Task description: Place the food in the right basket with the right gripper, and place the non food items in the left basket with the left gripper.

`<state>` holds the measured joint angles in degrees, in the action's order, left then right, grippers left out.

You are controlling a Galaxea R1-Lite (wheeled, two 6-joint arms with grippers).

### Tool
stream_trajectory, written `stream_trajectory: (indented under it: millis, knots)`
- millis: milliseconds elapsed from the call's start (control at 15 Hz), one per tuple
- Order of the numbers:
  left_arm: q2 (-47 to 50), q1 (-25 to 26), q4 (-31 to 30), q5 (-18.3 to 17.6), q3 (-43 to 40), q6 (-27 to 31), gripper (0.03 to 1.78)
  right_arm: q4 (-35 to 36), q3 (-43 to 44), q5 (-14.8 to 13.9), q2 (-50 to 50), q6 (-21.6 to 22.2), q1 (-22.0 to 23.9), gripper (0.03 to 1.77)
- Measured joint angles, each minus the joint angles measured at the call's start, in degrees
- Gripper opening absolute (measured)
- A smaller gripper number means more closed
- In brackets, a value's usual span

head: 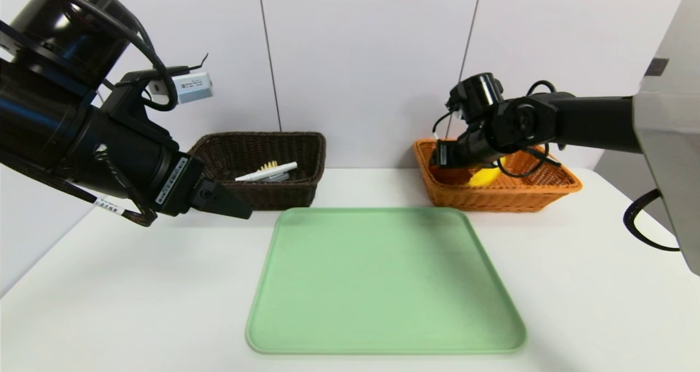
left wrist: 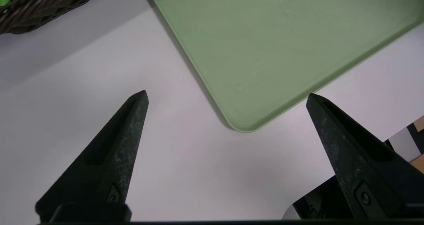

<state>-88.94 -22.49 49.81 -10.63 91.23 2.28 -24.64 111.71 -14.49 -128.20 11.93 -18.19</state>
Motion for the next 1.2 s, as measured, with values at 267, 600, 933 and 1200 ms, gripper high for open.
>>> stream_trajectory:
  millis: [267,600,933,1200]
  knots:
    - [0.22,0.0,0.0,-0.09,-0.09,0.0,1.69,-0.41,-0.15,0.04,1.13,0.05,0.96,1.54]
    - [1.51,0.0,0.0,-0.06,0.0,-0.28,1.69,-3.5,-0.3,0.74,5.92,0.33,1.62,1.62]
    - [5.79,0.0,0.05,0.33,0.41,-5.69,1.69,-11.89,-3.94,0.88,16.51,2.28,0.88,1.66]
    - [12.4,-0.11,0.4,6.61,-2.89,-6.46,1.69,-14.3,-14.45,0.77,30.16,2.54,-2.17,1.68]
